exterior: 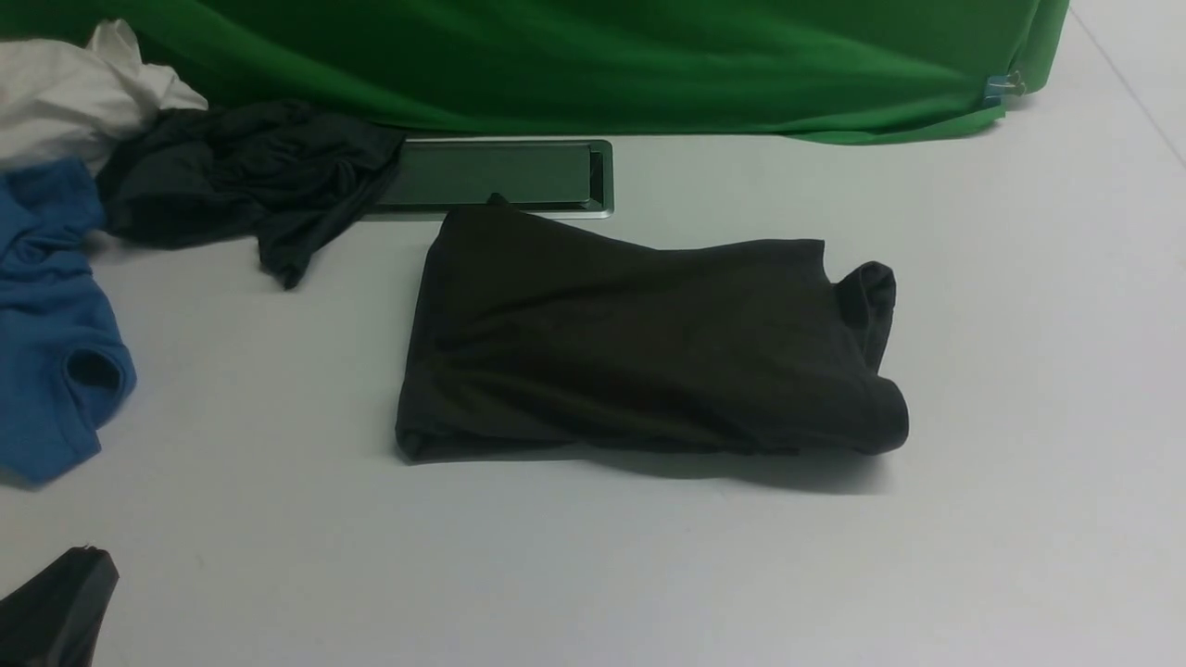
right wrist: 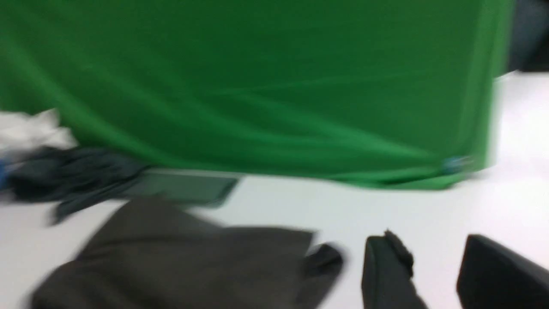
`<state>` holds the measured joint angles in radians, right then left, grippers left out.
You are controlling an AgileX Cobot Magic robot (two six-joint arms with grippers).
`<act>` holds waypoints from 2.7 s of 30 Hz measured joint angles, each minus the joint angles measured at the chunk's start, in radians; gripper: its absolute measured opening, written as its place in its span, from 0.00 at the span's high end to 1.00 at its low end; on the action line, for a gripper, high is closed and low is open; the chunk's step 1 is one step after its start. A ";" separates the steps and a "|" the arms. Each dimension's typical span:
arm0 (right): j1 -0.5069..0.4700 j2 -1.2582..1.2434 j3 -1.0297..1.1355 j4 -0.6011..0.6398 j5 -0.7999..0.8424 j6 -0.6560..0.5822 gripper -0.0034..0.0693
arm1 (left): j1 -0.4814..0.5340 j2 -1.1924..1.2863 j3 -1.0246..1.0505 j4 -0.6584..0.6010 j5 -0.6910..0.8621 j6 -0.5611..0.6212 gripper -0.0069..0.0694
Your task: Fold a long-sleeved shirt on a white desktop.
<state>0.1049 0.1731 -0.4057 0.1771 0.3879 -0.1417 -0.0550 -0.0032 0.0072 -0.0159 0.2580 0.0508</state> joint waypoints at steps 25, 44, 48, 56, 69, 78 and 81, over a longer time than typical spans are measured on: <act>-0.144 -0.174 0.414 -0.043 -0.139 -0.053 0.62 | 0.000 0.000 0.000 0.003 -0.001 0.001 0.88; -0.094 -0.174 0.414 -0.043 -0.139 -0.053 0.62 | 0.000 0.000 0.000 0.003 -0.001 0.001 0.88; -0.094 -0.174 0.414 -0.043 -0.139 -0.053 0.62 | 0.000 0.000 0.000 0.003 -0.001 0.002 0.88; -0.094 -0.174 0.414 -0.043 -0.139 -0.053 0.62 | 0.065 0.000 0.000 0.003 -0.005 0.003 0.88; -0.094 -0.174 0.414 -0.043 -0.141 -0.053 0.62 | 0.068 0.000 0.000 0.016 -0.005 0.003 0.88; -0.094 -0.174 0.414 -0.043 -0.142 -0.053 0.62 | 0.068 0.000 0.000 0.016 -0.005 0.003 0.88; -0.094 -0.174 0.414 -0.043 -0.142 -0.053 0.62 | 0.068 0.000 0.000 0.016 -0.005 0.009 0.88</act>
<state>0.0111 -0.0014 0.0086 0.1338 0.2463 -0.1947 0.0132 -0.0032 0.0072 0.0000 0.2535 0.0597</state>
